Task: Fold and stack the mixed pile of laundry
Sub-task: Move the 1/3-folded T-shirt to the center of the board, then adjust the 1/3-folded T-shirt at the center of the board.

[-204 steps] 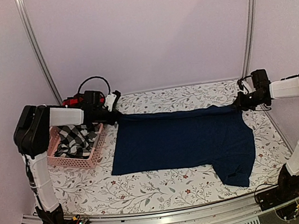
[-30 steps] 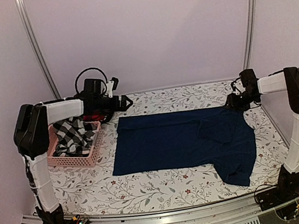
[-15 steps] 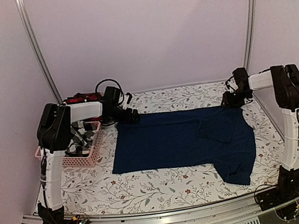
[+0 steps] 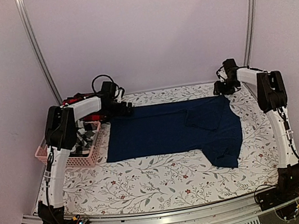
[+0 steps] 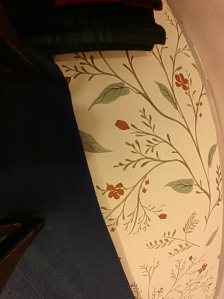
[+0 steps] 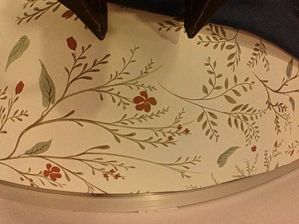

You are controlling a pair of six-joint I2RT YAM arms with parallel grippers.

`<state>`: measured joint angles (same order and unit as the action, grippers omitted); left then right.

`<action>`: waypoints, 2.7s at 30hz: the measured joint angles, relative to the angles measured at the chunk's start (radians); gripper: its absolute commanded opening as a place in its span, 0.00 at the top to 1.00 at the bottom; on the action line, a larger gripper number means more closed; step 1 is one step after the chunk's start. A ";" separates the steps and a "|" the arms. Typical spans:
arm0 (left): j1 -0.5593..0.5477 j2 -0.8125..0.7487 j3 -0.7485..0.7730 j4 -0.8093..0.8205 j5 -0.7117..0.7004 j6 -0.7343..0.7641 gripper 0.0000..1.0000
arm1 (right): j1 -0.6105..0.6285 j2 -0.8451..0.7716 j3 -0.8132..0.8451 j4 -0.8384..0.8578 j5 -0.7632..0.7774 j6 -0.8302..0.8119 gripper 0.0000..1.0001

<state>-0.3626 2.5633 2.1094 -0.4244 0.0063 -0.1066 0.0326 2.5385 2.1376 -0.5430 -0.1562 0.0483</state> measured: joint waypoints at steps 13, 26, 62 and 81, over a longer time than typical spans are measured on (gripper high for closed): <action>-0.123 -0.431 -0.407 0.164 0.060 0.062 0.00 | 0.011 -0.649 -0.696 0.121 -0.193 0.056 0.30; -0.575 -0.499 -0.657 0.425 0.333 0.170 0.33 | 0.055 -1.122 -1.328 0.196 -0.307 0.154 0.55; -0.521 -0.639 -0.896 0.513 0.195 0.128 0.29 | 0.466 -1.086 -1.372 0.159 -0.283 0.282 0.91; -0.435 -0.774 -1.113 0.570 0.215 0.036 0.25 | 0.659 -1.201 -1.420 0.050 -0.349 0.323 0.50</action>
<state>-0.7979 1.7889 0.9966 0.1459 0.2214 -0.0704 0.6914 1.3380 0.7174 -0.4931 -0.5053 0.3714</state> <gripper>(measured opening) 0.745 0.501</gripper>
